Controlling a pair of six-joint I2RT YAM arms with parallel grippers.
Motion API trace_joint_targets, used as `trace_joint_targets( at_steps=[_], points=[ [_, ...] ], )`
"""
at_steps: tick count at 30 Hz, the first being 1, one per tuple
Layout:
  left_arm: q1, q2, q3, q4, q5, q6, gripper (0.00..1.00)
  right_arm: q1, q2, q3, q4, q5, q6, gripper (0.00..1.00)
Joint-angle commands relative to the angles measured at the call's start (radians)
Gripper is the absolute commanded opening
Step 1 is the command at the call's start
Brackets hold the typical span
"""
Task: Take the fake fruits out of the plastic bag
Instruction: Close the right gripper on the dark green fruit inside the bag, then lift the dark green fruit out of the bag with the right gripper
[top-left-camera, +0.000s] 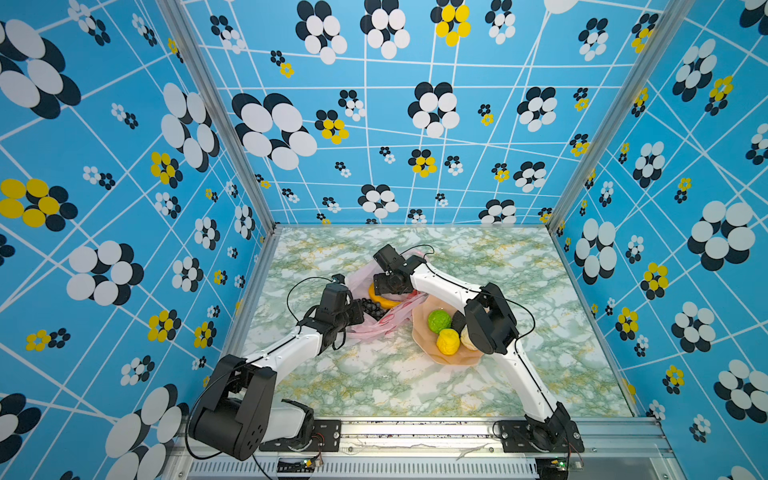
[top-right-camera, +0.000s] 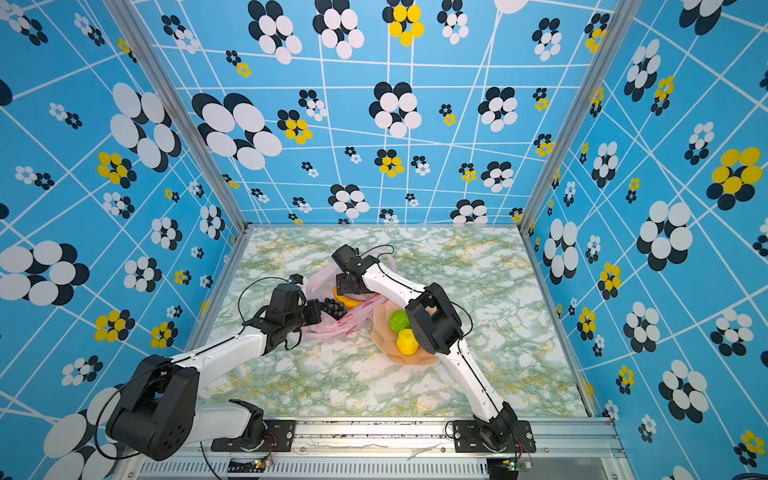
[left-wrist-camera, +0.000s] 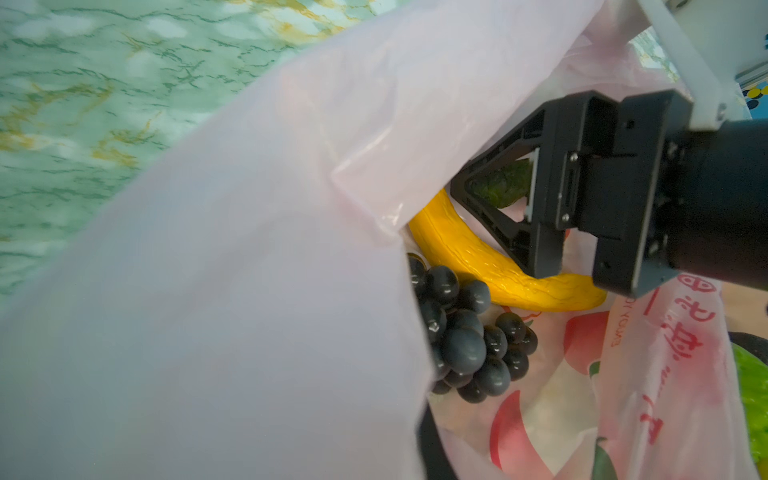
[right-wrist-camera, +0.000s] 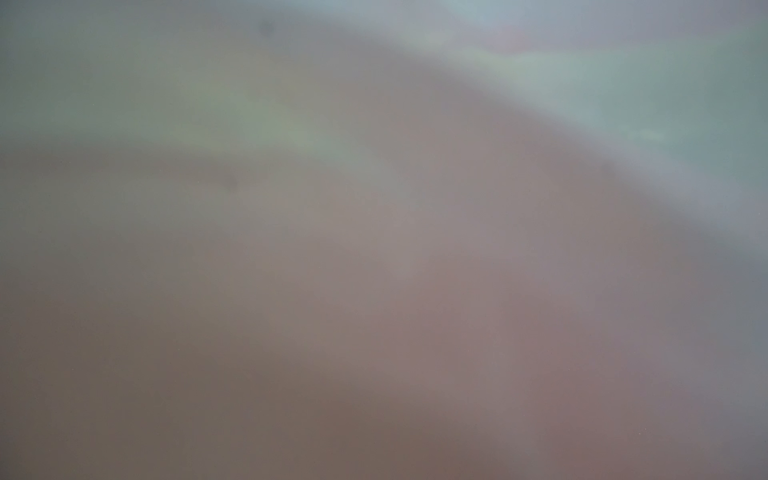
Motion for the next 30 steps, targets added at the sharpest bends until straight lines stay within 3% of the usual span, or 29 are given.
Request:
trace_joint_targets(
  at_steps=[1, 9, 15, 30],
  points=[
    [0.012, -0.009, 0.003, -0.010, -0.013, 0.020, 0.00, 0.004, 0.031, 0.028, -0.028, 0.036, -0.013, 0.79],
    [0.012, -0.006, 0.003, -0.007, -0.009, 0.020, 0.00, -0.013, 0.123, 0.175, -0.074, 0.044, -0.027, 0.78],
    [0.021, -0.014, -0.001, -0.007, -0.009, 0.019, 0.00, -0.011, 0.136, 0.222, -0.104, 0.044, -0.027, 0.68],
    [0.020, -0.004, 0.007, -0.019, -0.032, 0.024, 0.00, -0.009, -0.114, -0.062, -0.002, -0.021, -0.028, 0.67]
  ],
)
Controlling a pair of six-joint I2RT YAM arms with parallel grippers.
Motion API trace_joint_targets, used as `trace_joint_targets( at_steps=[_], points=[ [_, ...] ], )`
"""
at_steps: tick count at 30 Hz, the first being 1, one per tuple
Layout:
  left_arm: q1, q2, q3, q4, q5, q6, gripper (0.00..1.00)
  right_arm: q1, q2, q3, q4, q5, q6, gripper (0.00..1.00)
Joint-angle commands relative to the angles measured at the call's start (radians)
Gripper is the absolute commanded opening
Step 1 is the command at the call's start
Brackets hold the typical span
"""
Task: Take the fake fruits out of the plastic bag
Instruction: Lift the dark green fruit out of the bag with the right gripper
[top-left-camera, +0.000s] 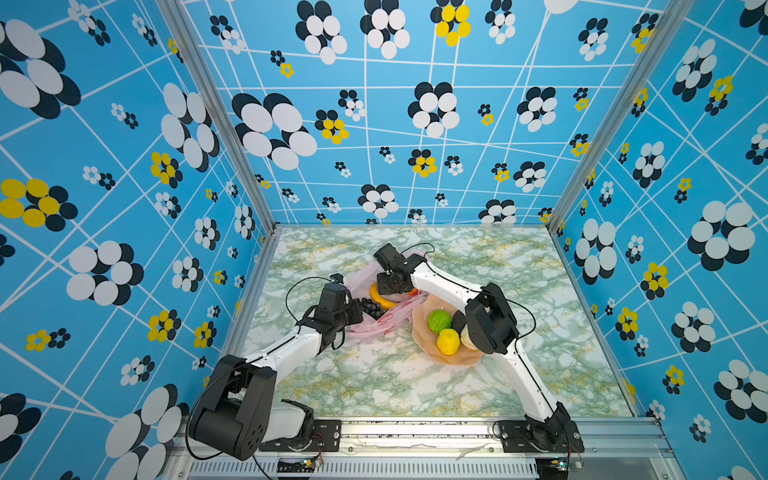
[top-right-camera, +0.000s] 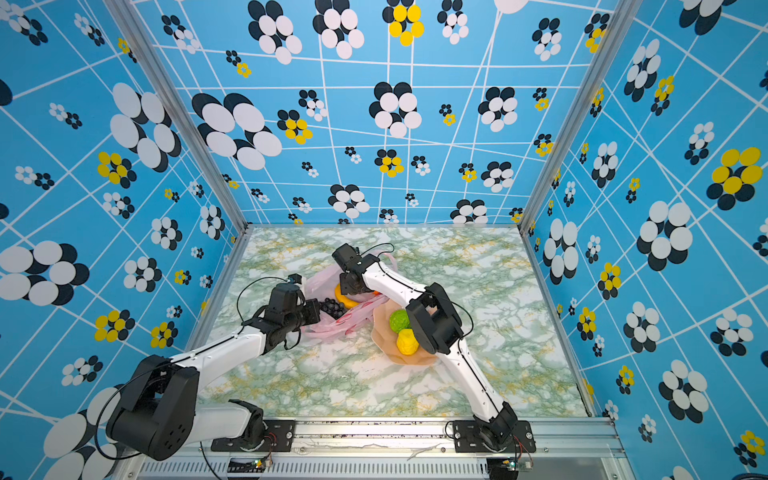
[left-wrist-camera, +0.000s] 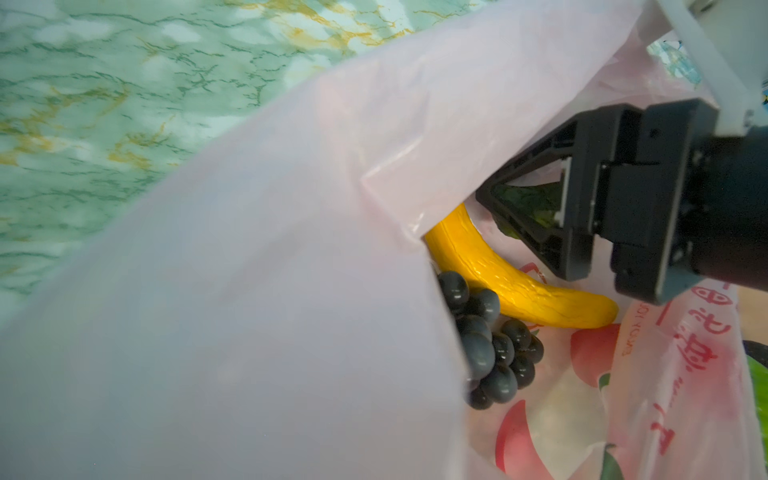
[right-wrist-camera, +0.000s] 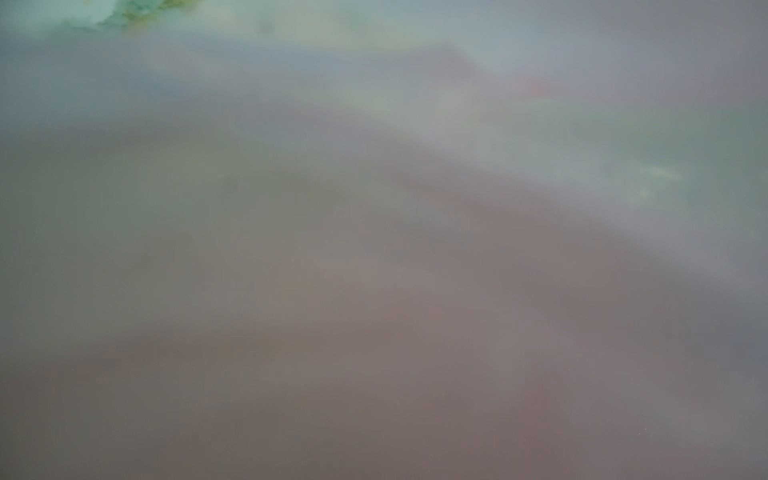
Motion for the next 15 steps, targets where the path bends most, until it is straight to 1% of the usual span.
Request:
trace_joint_targets(
  at_steps=[1, 7, 12, 15],
  points=[
    [0.008, -0.006, 0.007, -0.019, -0.026, 0.024, 0.00, -0.006, -0.086, -0.047, 0.029, -0.036, -0.005, 0.68],
    [0.009, -0.007, 0.005, -0.019, -0.027, 0.026, 0.00, -0.010, -0.117, -0.093, 0.056, -0.102, 0.021, 0.71],
    [0.009, -0.008, 0.005, -0.021, -0.031, 0.025, 0.00, -0.010, -0.144, -0.115, 0.056, -0.115, 0.031, 0.68],
    [0.008, -0.002, 0.008, -0.021, -0.030, 0.025, 0.00, -0.007, -0.196, -0.147, 0.062, -0.117, 0.024, 0.66]
  ],
)
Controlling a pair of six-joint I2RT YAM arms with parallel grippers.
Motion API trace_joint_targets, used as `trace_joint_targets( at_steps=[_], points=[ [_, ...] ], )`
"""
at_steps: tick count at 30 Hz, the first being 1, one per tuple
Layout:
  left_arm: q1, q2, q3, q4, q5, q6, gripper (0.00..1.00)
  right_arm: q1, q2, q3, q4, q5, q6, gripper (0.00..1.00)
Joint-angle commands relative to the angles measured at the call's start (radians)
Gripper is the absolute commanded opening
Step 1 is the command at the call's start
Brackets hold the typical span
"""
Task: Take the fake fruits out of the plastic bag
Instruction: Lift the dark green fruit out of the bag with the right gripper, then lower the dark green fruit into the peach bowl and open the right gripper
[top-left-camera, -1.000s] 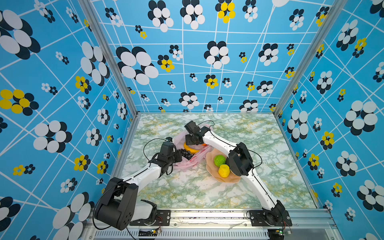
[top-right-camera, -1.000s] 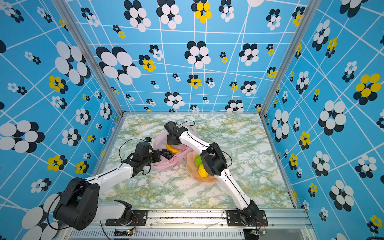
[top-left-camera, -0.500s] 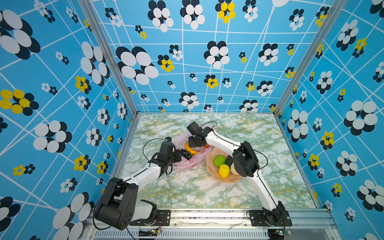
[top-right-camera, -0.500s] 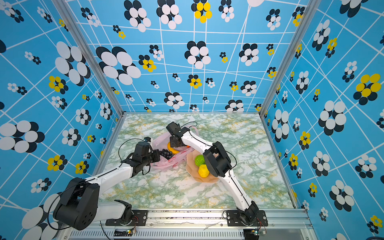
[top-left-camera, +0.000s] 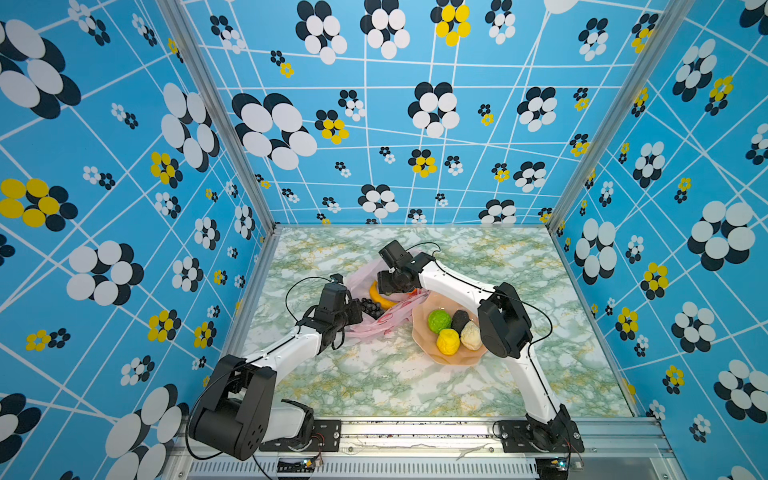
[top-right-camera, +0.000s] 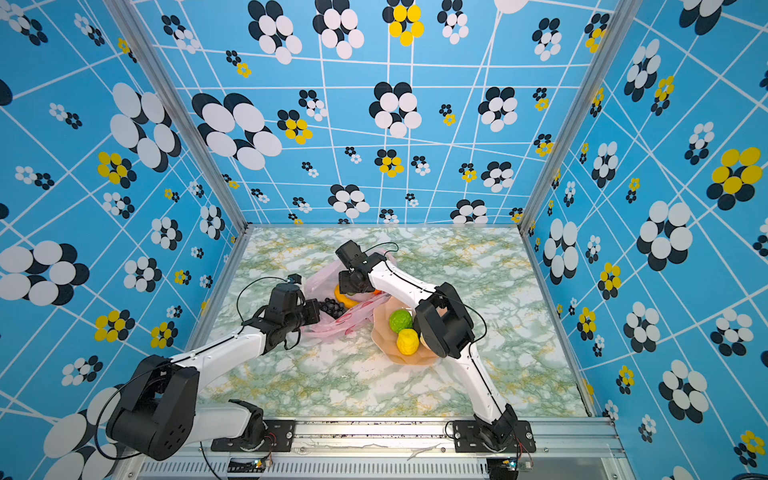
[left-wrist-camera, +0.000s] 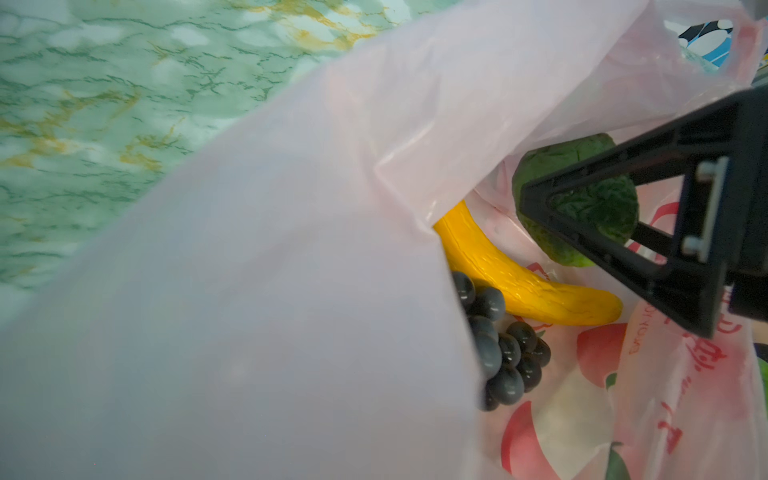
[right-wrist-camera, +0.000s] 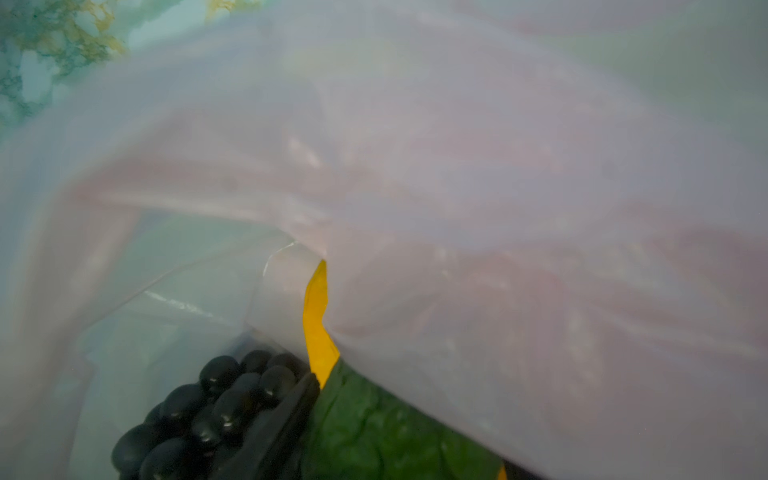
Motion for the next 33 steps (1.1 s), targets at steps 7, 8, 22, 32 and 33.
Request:
trace_joint_targets(
  at_steps=[7, 8, 22, 32, 33],
  points=[
    [0.008, 0.006, 0.013, -0.018, -0.016, 0.017, 0.00, -0.002, -0.190, -0.116, 0.019, -0.004, -0.005, 0.53],
    [0.009, 0.005, 0.012, -0.018, -0.018, 0.018, 0.00, -0.002, -0.216, -0.139, 0.027, -0.005, -0.005, 0.53],
    [0.008, 0.010, 0.016, -0.024, -0.017, 0.016, 0.00, -0.001, -0.598, -0.533, -0.061, 0.076, -0.052, 0.53],
    [0.008, 0.009, 0.018, -0.027, -0.019, 0.016, 0.00, 0.065, -0.690, -0.696, -0.075, 0.097, -0.085, 0.52],
    [0.008, 0.009, 0.018, -0.028, -0.020, 0.017, 0.00, 0.074, -0.689, -0.706, -0.076, 0.103, -0.091, 0.52]
  ],
)
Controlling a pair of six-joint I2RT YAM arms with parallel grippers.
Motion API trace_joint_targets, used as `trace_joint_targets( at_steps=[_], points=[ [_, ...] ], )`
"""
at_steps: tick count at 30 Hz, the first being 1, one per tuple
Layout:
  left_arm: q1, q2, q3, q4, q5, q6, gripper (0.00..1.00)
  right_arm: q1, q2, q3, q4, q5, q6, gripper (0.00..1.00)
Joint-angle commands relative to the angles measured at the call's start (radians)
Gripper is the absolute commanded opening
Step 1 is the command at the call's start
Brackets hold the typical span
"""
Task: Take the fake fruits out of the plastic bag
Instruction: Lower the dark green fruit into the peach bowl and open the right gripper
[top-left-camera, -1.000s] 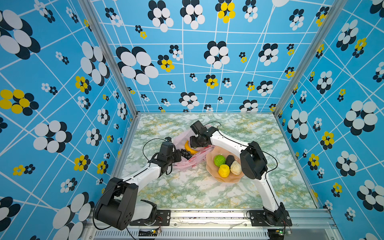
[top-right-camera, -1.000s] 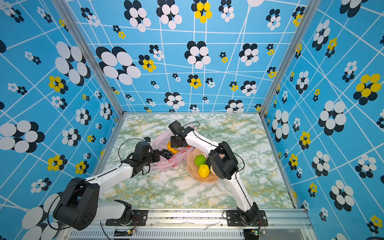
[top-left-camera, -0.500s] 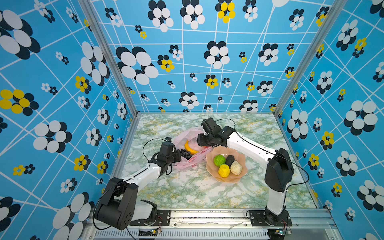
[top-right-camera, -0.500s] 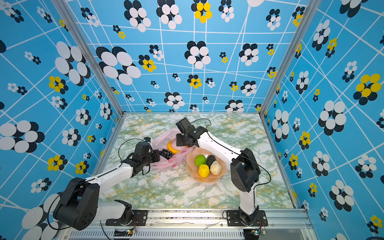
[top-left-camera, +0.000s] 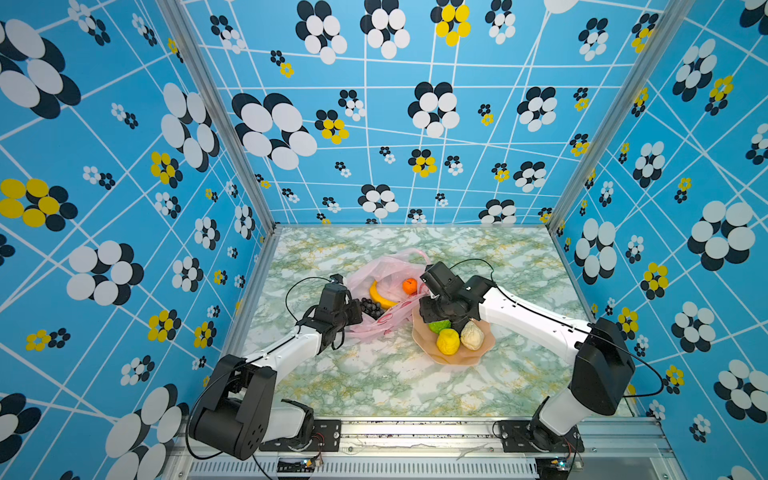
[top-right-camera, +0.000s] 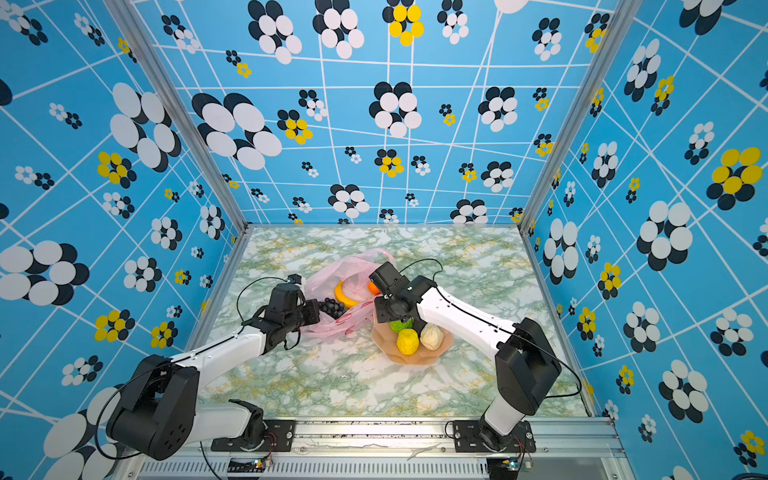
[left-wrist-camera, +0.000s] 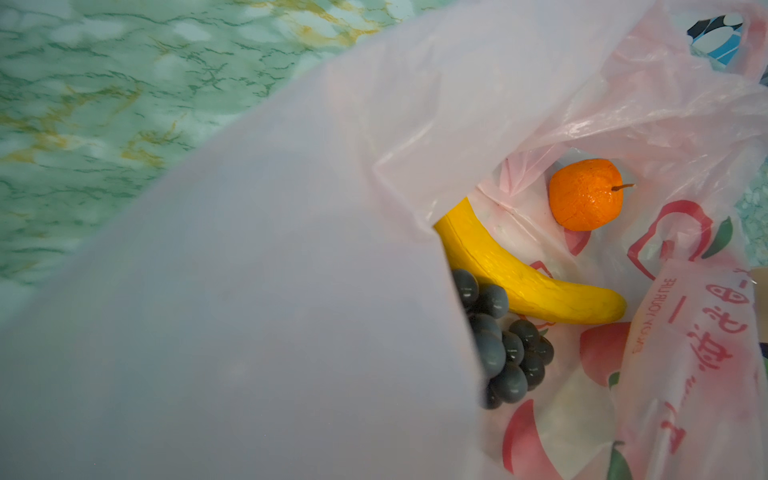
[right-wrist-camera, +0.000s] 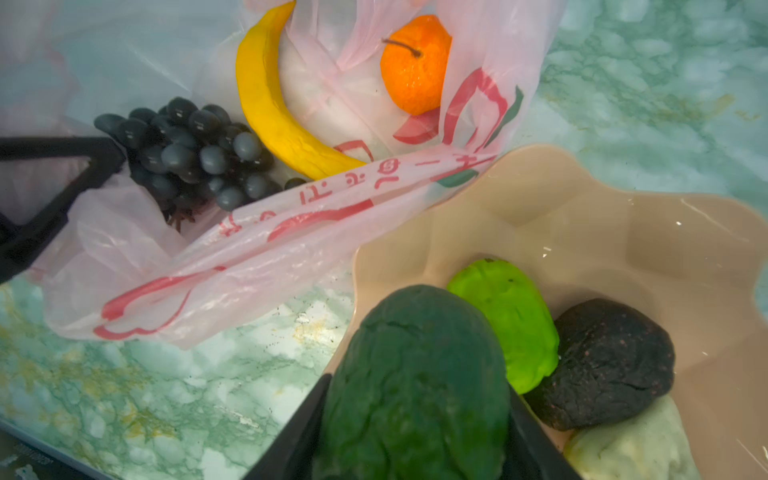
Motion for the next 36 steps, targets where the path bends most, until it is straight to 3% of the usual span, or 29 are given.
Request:
trace_joint_targets(
  at_steps=[1, 13, 21, 30, 36],
  points=[
    [0.008, 0.007, 0.017, -0.022, -0.021, 0.018, 0.00, 0.033, -0.023, -0.030, -0.017, 0.033, -0.037, 0.52],
    [0.007, 0.011, 0.018, -0.022, -0.024, 0.020, 0.00, 0.080, 0.011, -0.111, -0.010, 0.084, -0.060, 0.56],
    [-0.057, 0.049, 0.053, -0.044, -0.070, 0.046, 0.00, 0.081, 0.035, -0.111, -0.004, 0.119, -0.088, 0.72],
    [-0.095, 0.140, 0.091, -0.038, -0.100, 0.015, 0.00, 0.074, 0.010, -0.006, -0.039, 0.149, -0.131, 0.76],
    [-0.070, 0.161, 0.121, -0.073, -0.131, -0.006, 0.00, 0.040, 0.047, 0.112, 0.011, 0.073, -0.121, 0.76]
  ],
)
